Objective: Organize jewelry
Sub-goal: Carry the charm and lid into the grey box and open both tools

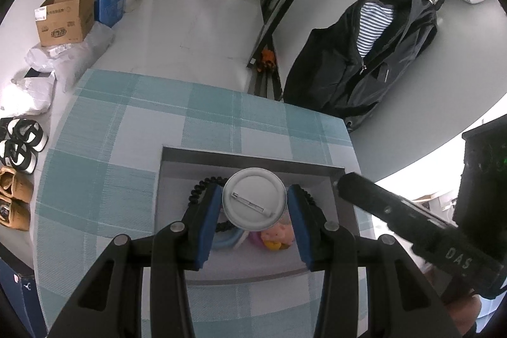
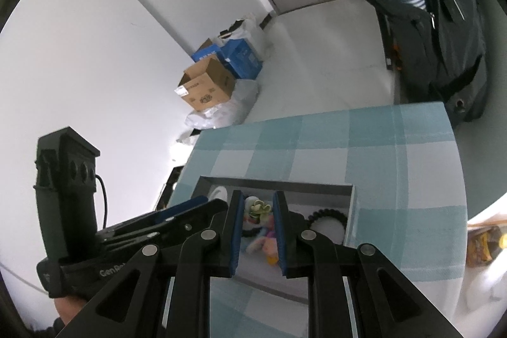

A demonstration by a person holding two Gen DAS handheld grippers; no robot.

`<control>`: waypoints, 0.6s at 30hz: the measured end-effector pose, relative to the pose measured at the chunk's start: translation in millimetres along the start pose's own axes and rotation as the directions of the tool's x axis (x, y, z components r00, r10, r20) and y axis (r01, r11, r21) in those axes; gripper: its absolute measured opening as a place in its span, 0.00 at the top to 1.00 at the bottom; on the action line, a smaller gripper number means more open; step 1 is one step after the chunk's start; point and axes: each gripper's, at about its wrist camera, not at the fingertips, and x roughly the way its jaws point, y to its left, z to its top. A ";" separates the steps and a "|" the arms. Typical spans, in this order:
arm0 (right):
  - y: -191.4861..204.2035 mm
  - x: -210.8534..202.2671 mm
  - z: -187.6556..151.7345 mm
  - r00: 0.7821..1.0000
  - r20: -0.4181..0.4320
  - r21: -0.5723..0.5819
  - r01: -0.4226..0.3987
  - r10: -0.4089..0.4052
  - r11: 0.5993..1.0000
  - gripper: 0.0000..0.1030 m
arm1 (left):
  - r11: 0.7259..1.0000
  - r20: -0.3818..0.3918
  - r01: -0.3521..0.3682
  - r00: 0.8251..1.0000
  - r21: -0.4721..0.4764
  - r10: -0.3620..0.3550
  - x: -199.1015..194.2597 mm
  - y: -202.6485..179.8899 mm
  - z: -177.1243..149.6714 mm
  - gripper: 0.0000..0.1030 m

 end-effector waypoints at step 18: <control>1.6 2.1 -10.2 0.999 0.026 0.014 0.027 -0.027 1.000 0.70 | 1.000 0.018 0.022 1.000 0.006 -0.022 -4.5 -0.4 -2.5 0.37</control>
